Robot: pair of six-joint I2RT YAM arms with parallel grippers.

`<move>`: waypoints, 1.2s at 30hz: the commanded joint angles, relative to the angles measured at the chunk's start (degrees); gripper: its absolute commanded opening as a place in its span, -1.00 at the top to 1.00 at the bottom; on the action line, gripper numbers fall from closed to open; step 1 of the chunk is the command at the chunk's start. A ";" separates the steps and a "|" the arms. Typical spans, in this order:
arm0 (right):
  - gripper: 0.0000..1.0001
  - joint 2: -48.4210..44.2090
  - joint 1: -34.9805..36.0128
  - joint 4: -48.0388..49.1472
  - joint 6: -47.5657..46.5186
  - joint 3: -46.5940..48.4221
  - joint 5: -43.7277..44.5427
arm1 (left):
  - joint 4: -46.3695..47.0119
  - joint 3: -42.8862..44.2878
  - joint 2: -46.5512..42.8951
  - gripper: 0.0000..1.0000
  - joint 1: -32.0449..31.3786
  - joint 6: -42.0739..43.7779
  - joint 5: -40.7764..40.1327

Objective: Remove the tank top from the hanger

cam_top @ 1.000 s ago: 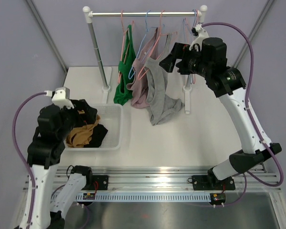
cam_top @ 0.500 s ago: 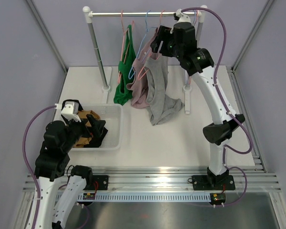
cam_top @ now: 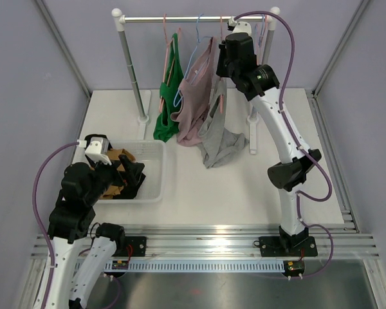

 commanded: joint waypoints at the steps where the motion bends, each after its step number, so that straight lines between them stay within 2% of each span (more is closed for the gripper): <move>1: 0.61 -3.66 0.26 1.26 -4.01 -0.53 4.85 | 2.99 -0.09 0.39 -0.98 -0.31 0.56 0.84; 7: 0.67 -2.70 -1.41 -1.29 -4.11 0.36 2.13 | 2.73 -0.09 0.31 -0.98 -0.75 0.56 0.49; 9: 0.96 -2.60 -1.50 -1.38 -4.72 0.27 2.13 | 2.73 -0.17 0.30 -0.98 -0.93 0.56 0.40; 10: 1.00 -2.69 -1.59 -1.29 -4.98 0.27 2.04 | 2.73 -0.17 0.30 -0.98 -0.93 0.56 0.40; 16: 1.00 -3.83 -2.11 -1.12 -7.09 0.62 3.45 | 2.55 -0.08 0.30 -0.98 -1.37 0.56 0.31; 25: 1.00 -11.03 -2.99 2.93 -9.29 -0.70 1.69 | 2.38 0.00 0.13 -0.98 -1.46 0.48 -0.21; 32: 1.00 -15.08 -3.17 2.06 -7.81 -1.48 -1.21 | 2.03 0.70 0.74 -0.98 -1.46 0.39 0.14; 36: 1.00 -19.99 -3.26 -0.06 -5.43 -6.31 -5.07 | 1.76 3.25 2.32 -0.98 -1.46 -0.57 0.14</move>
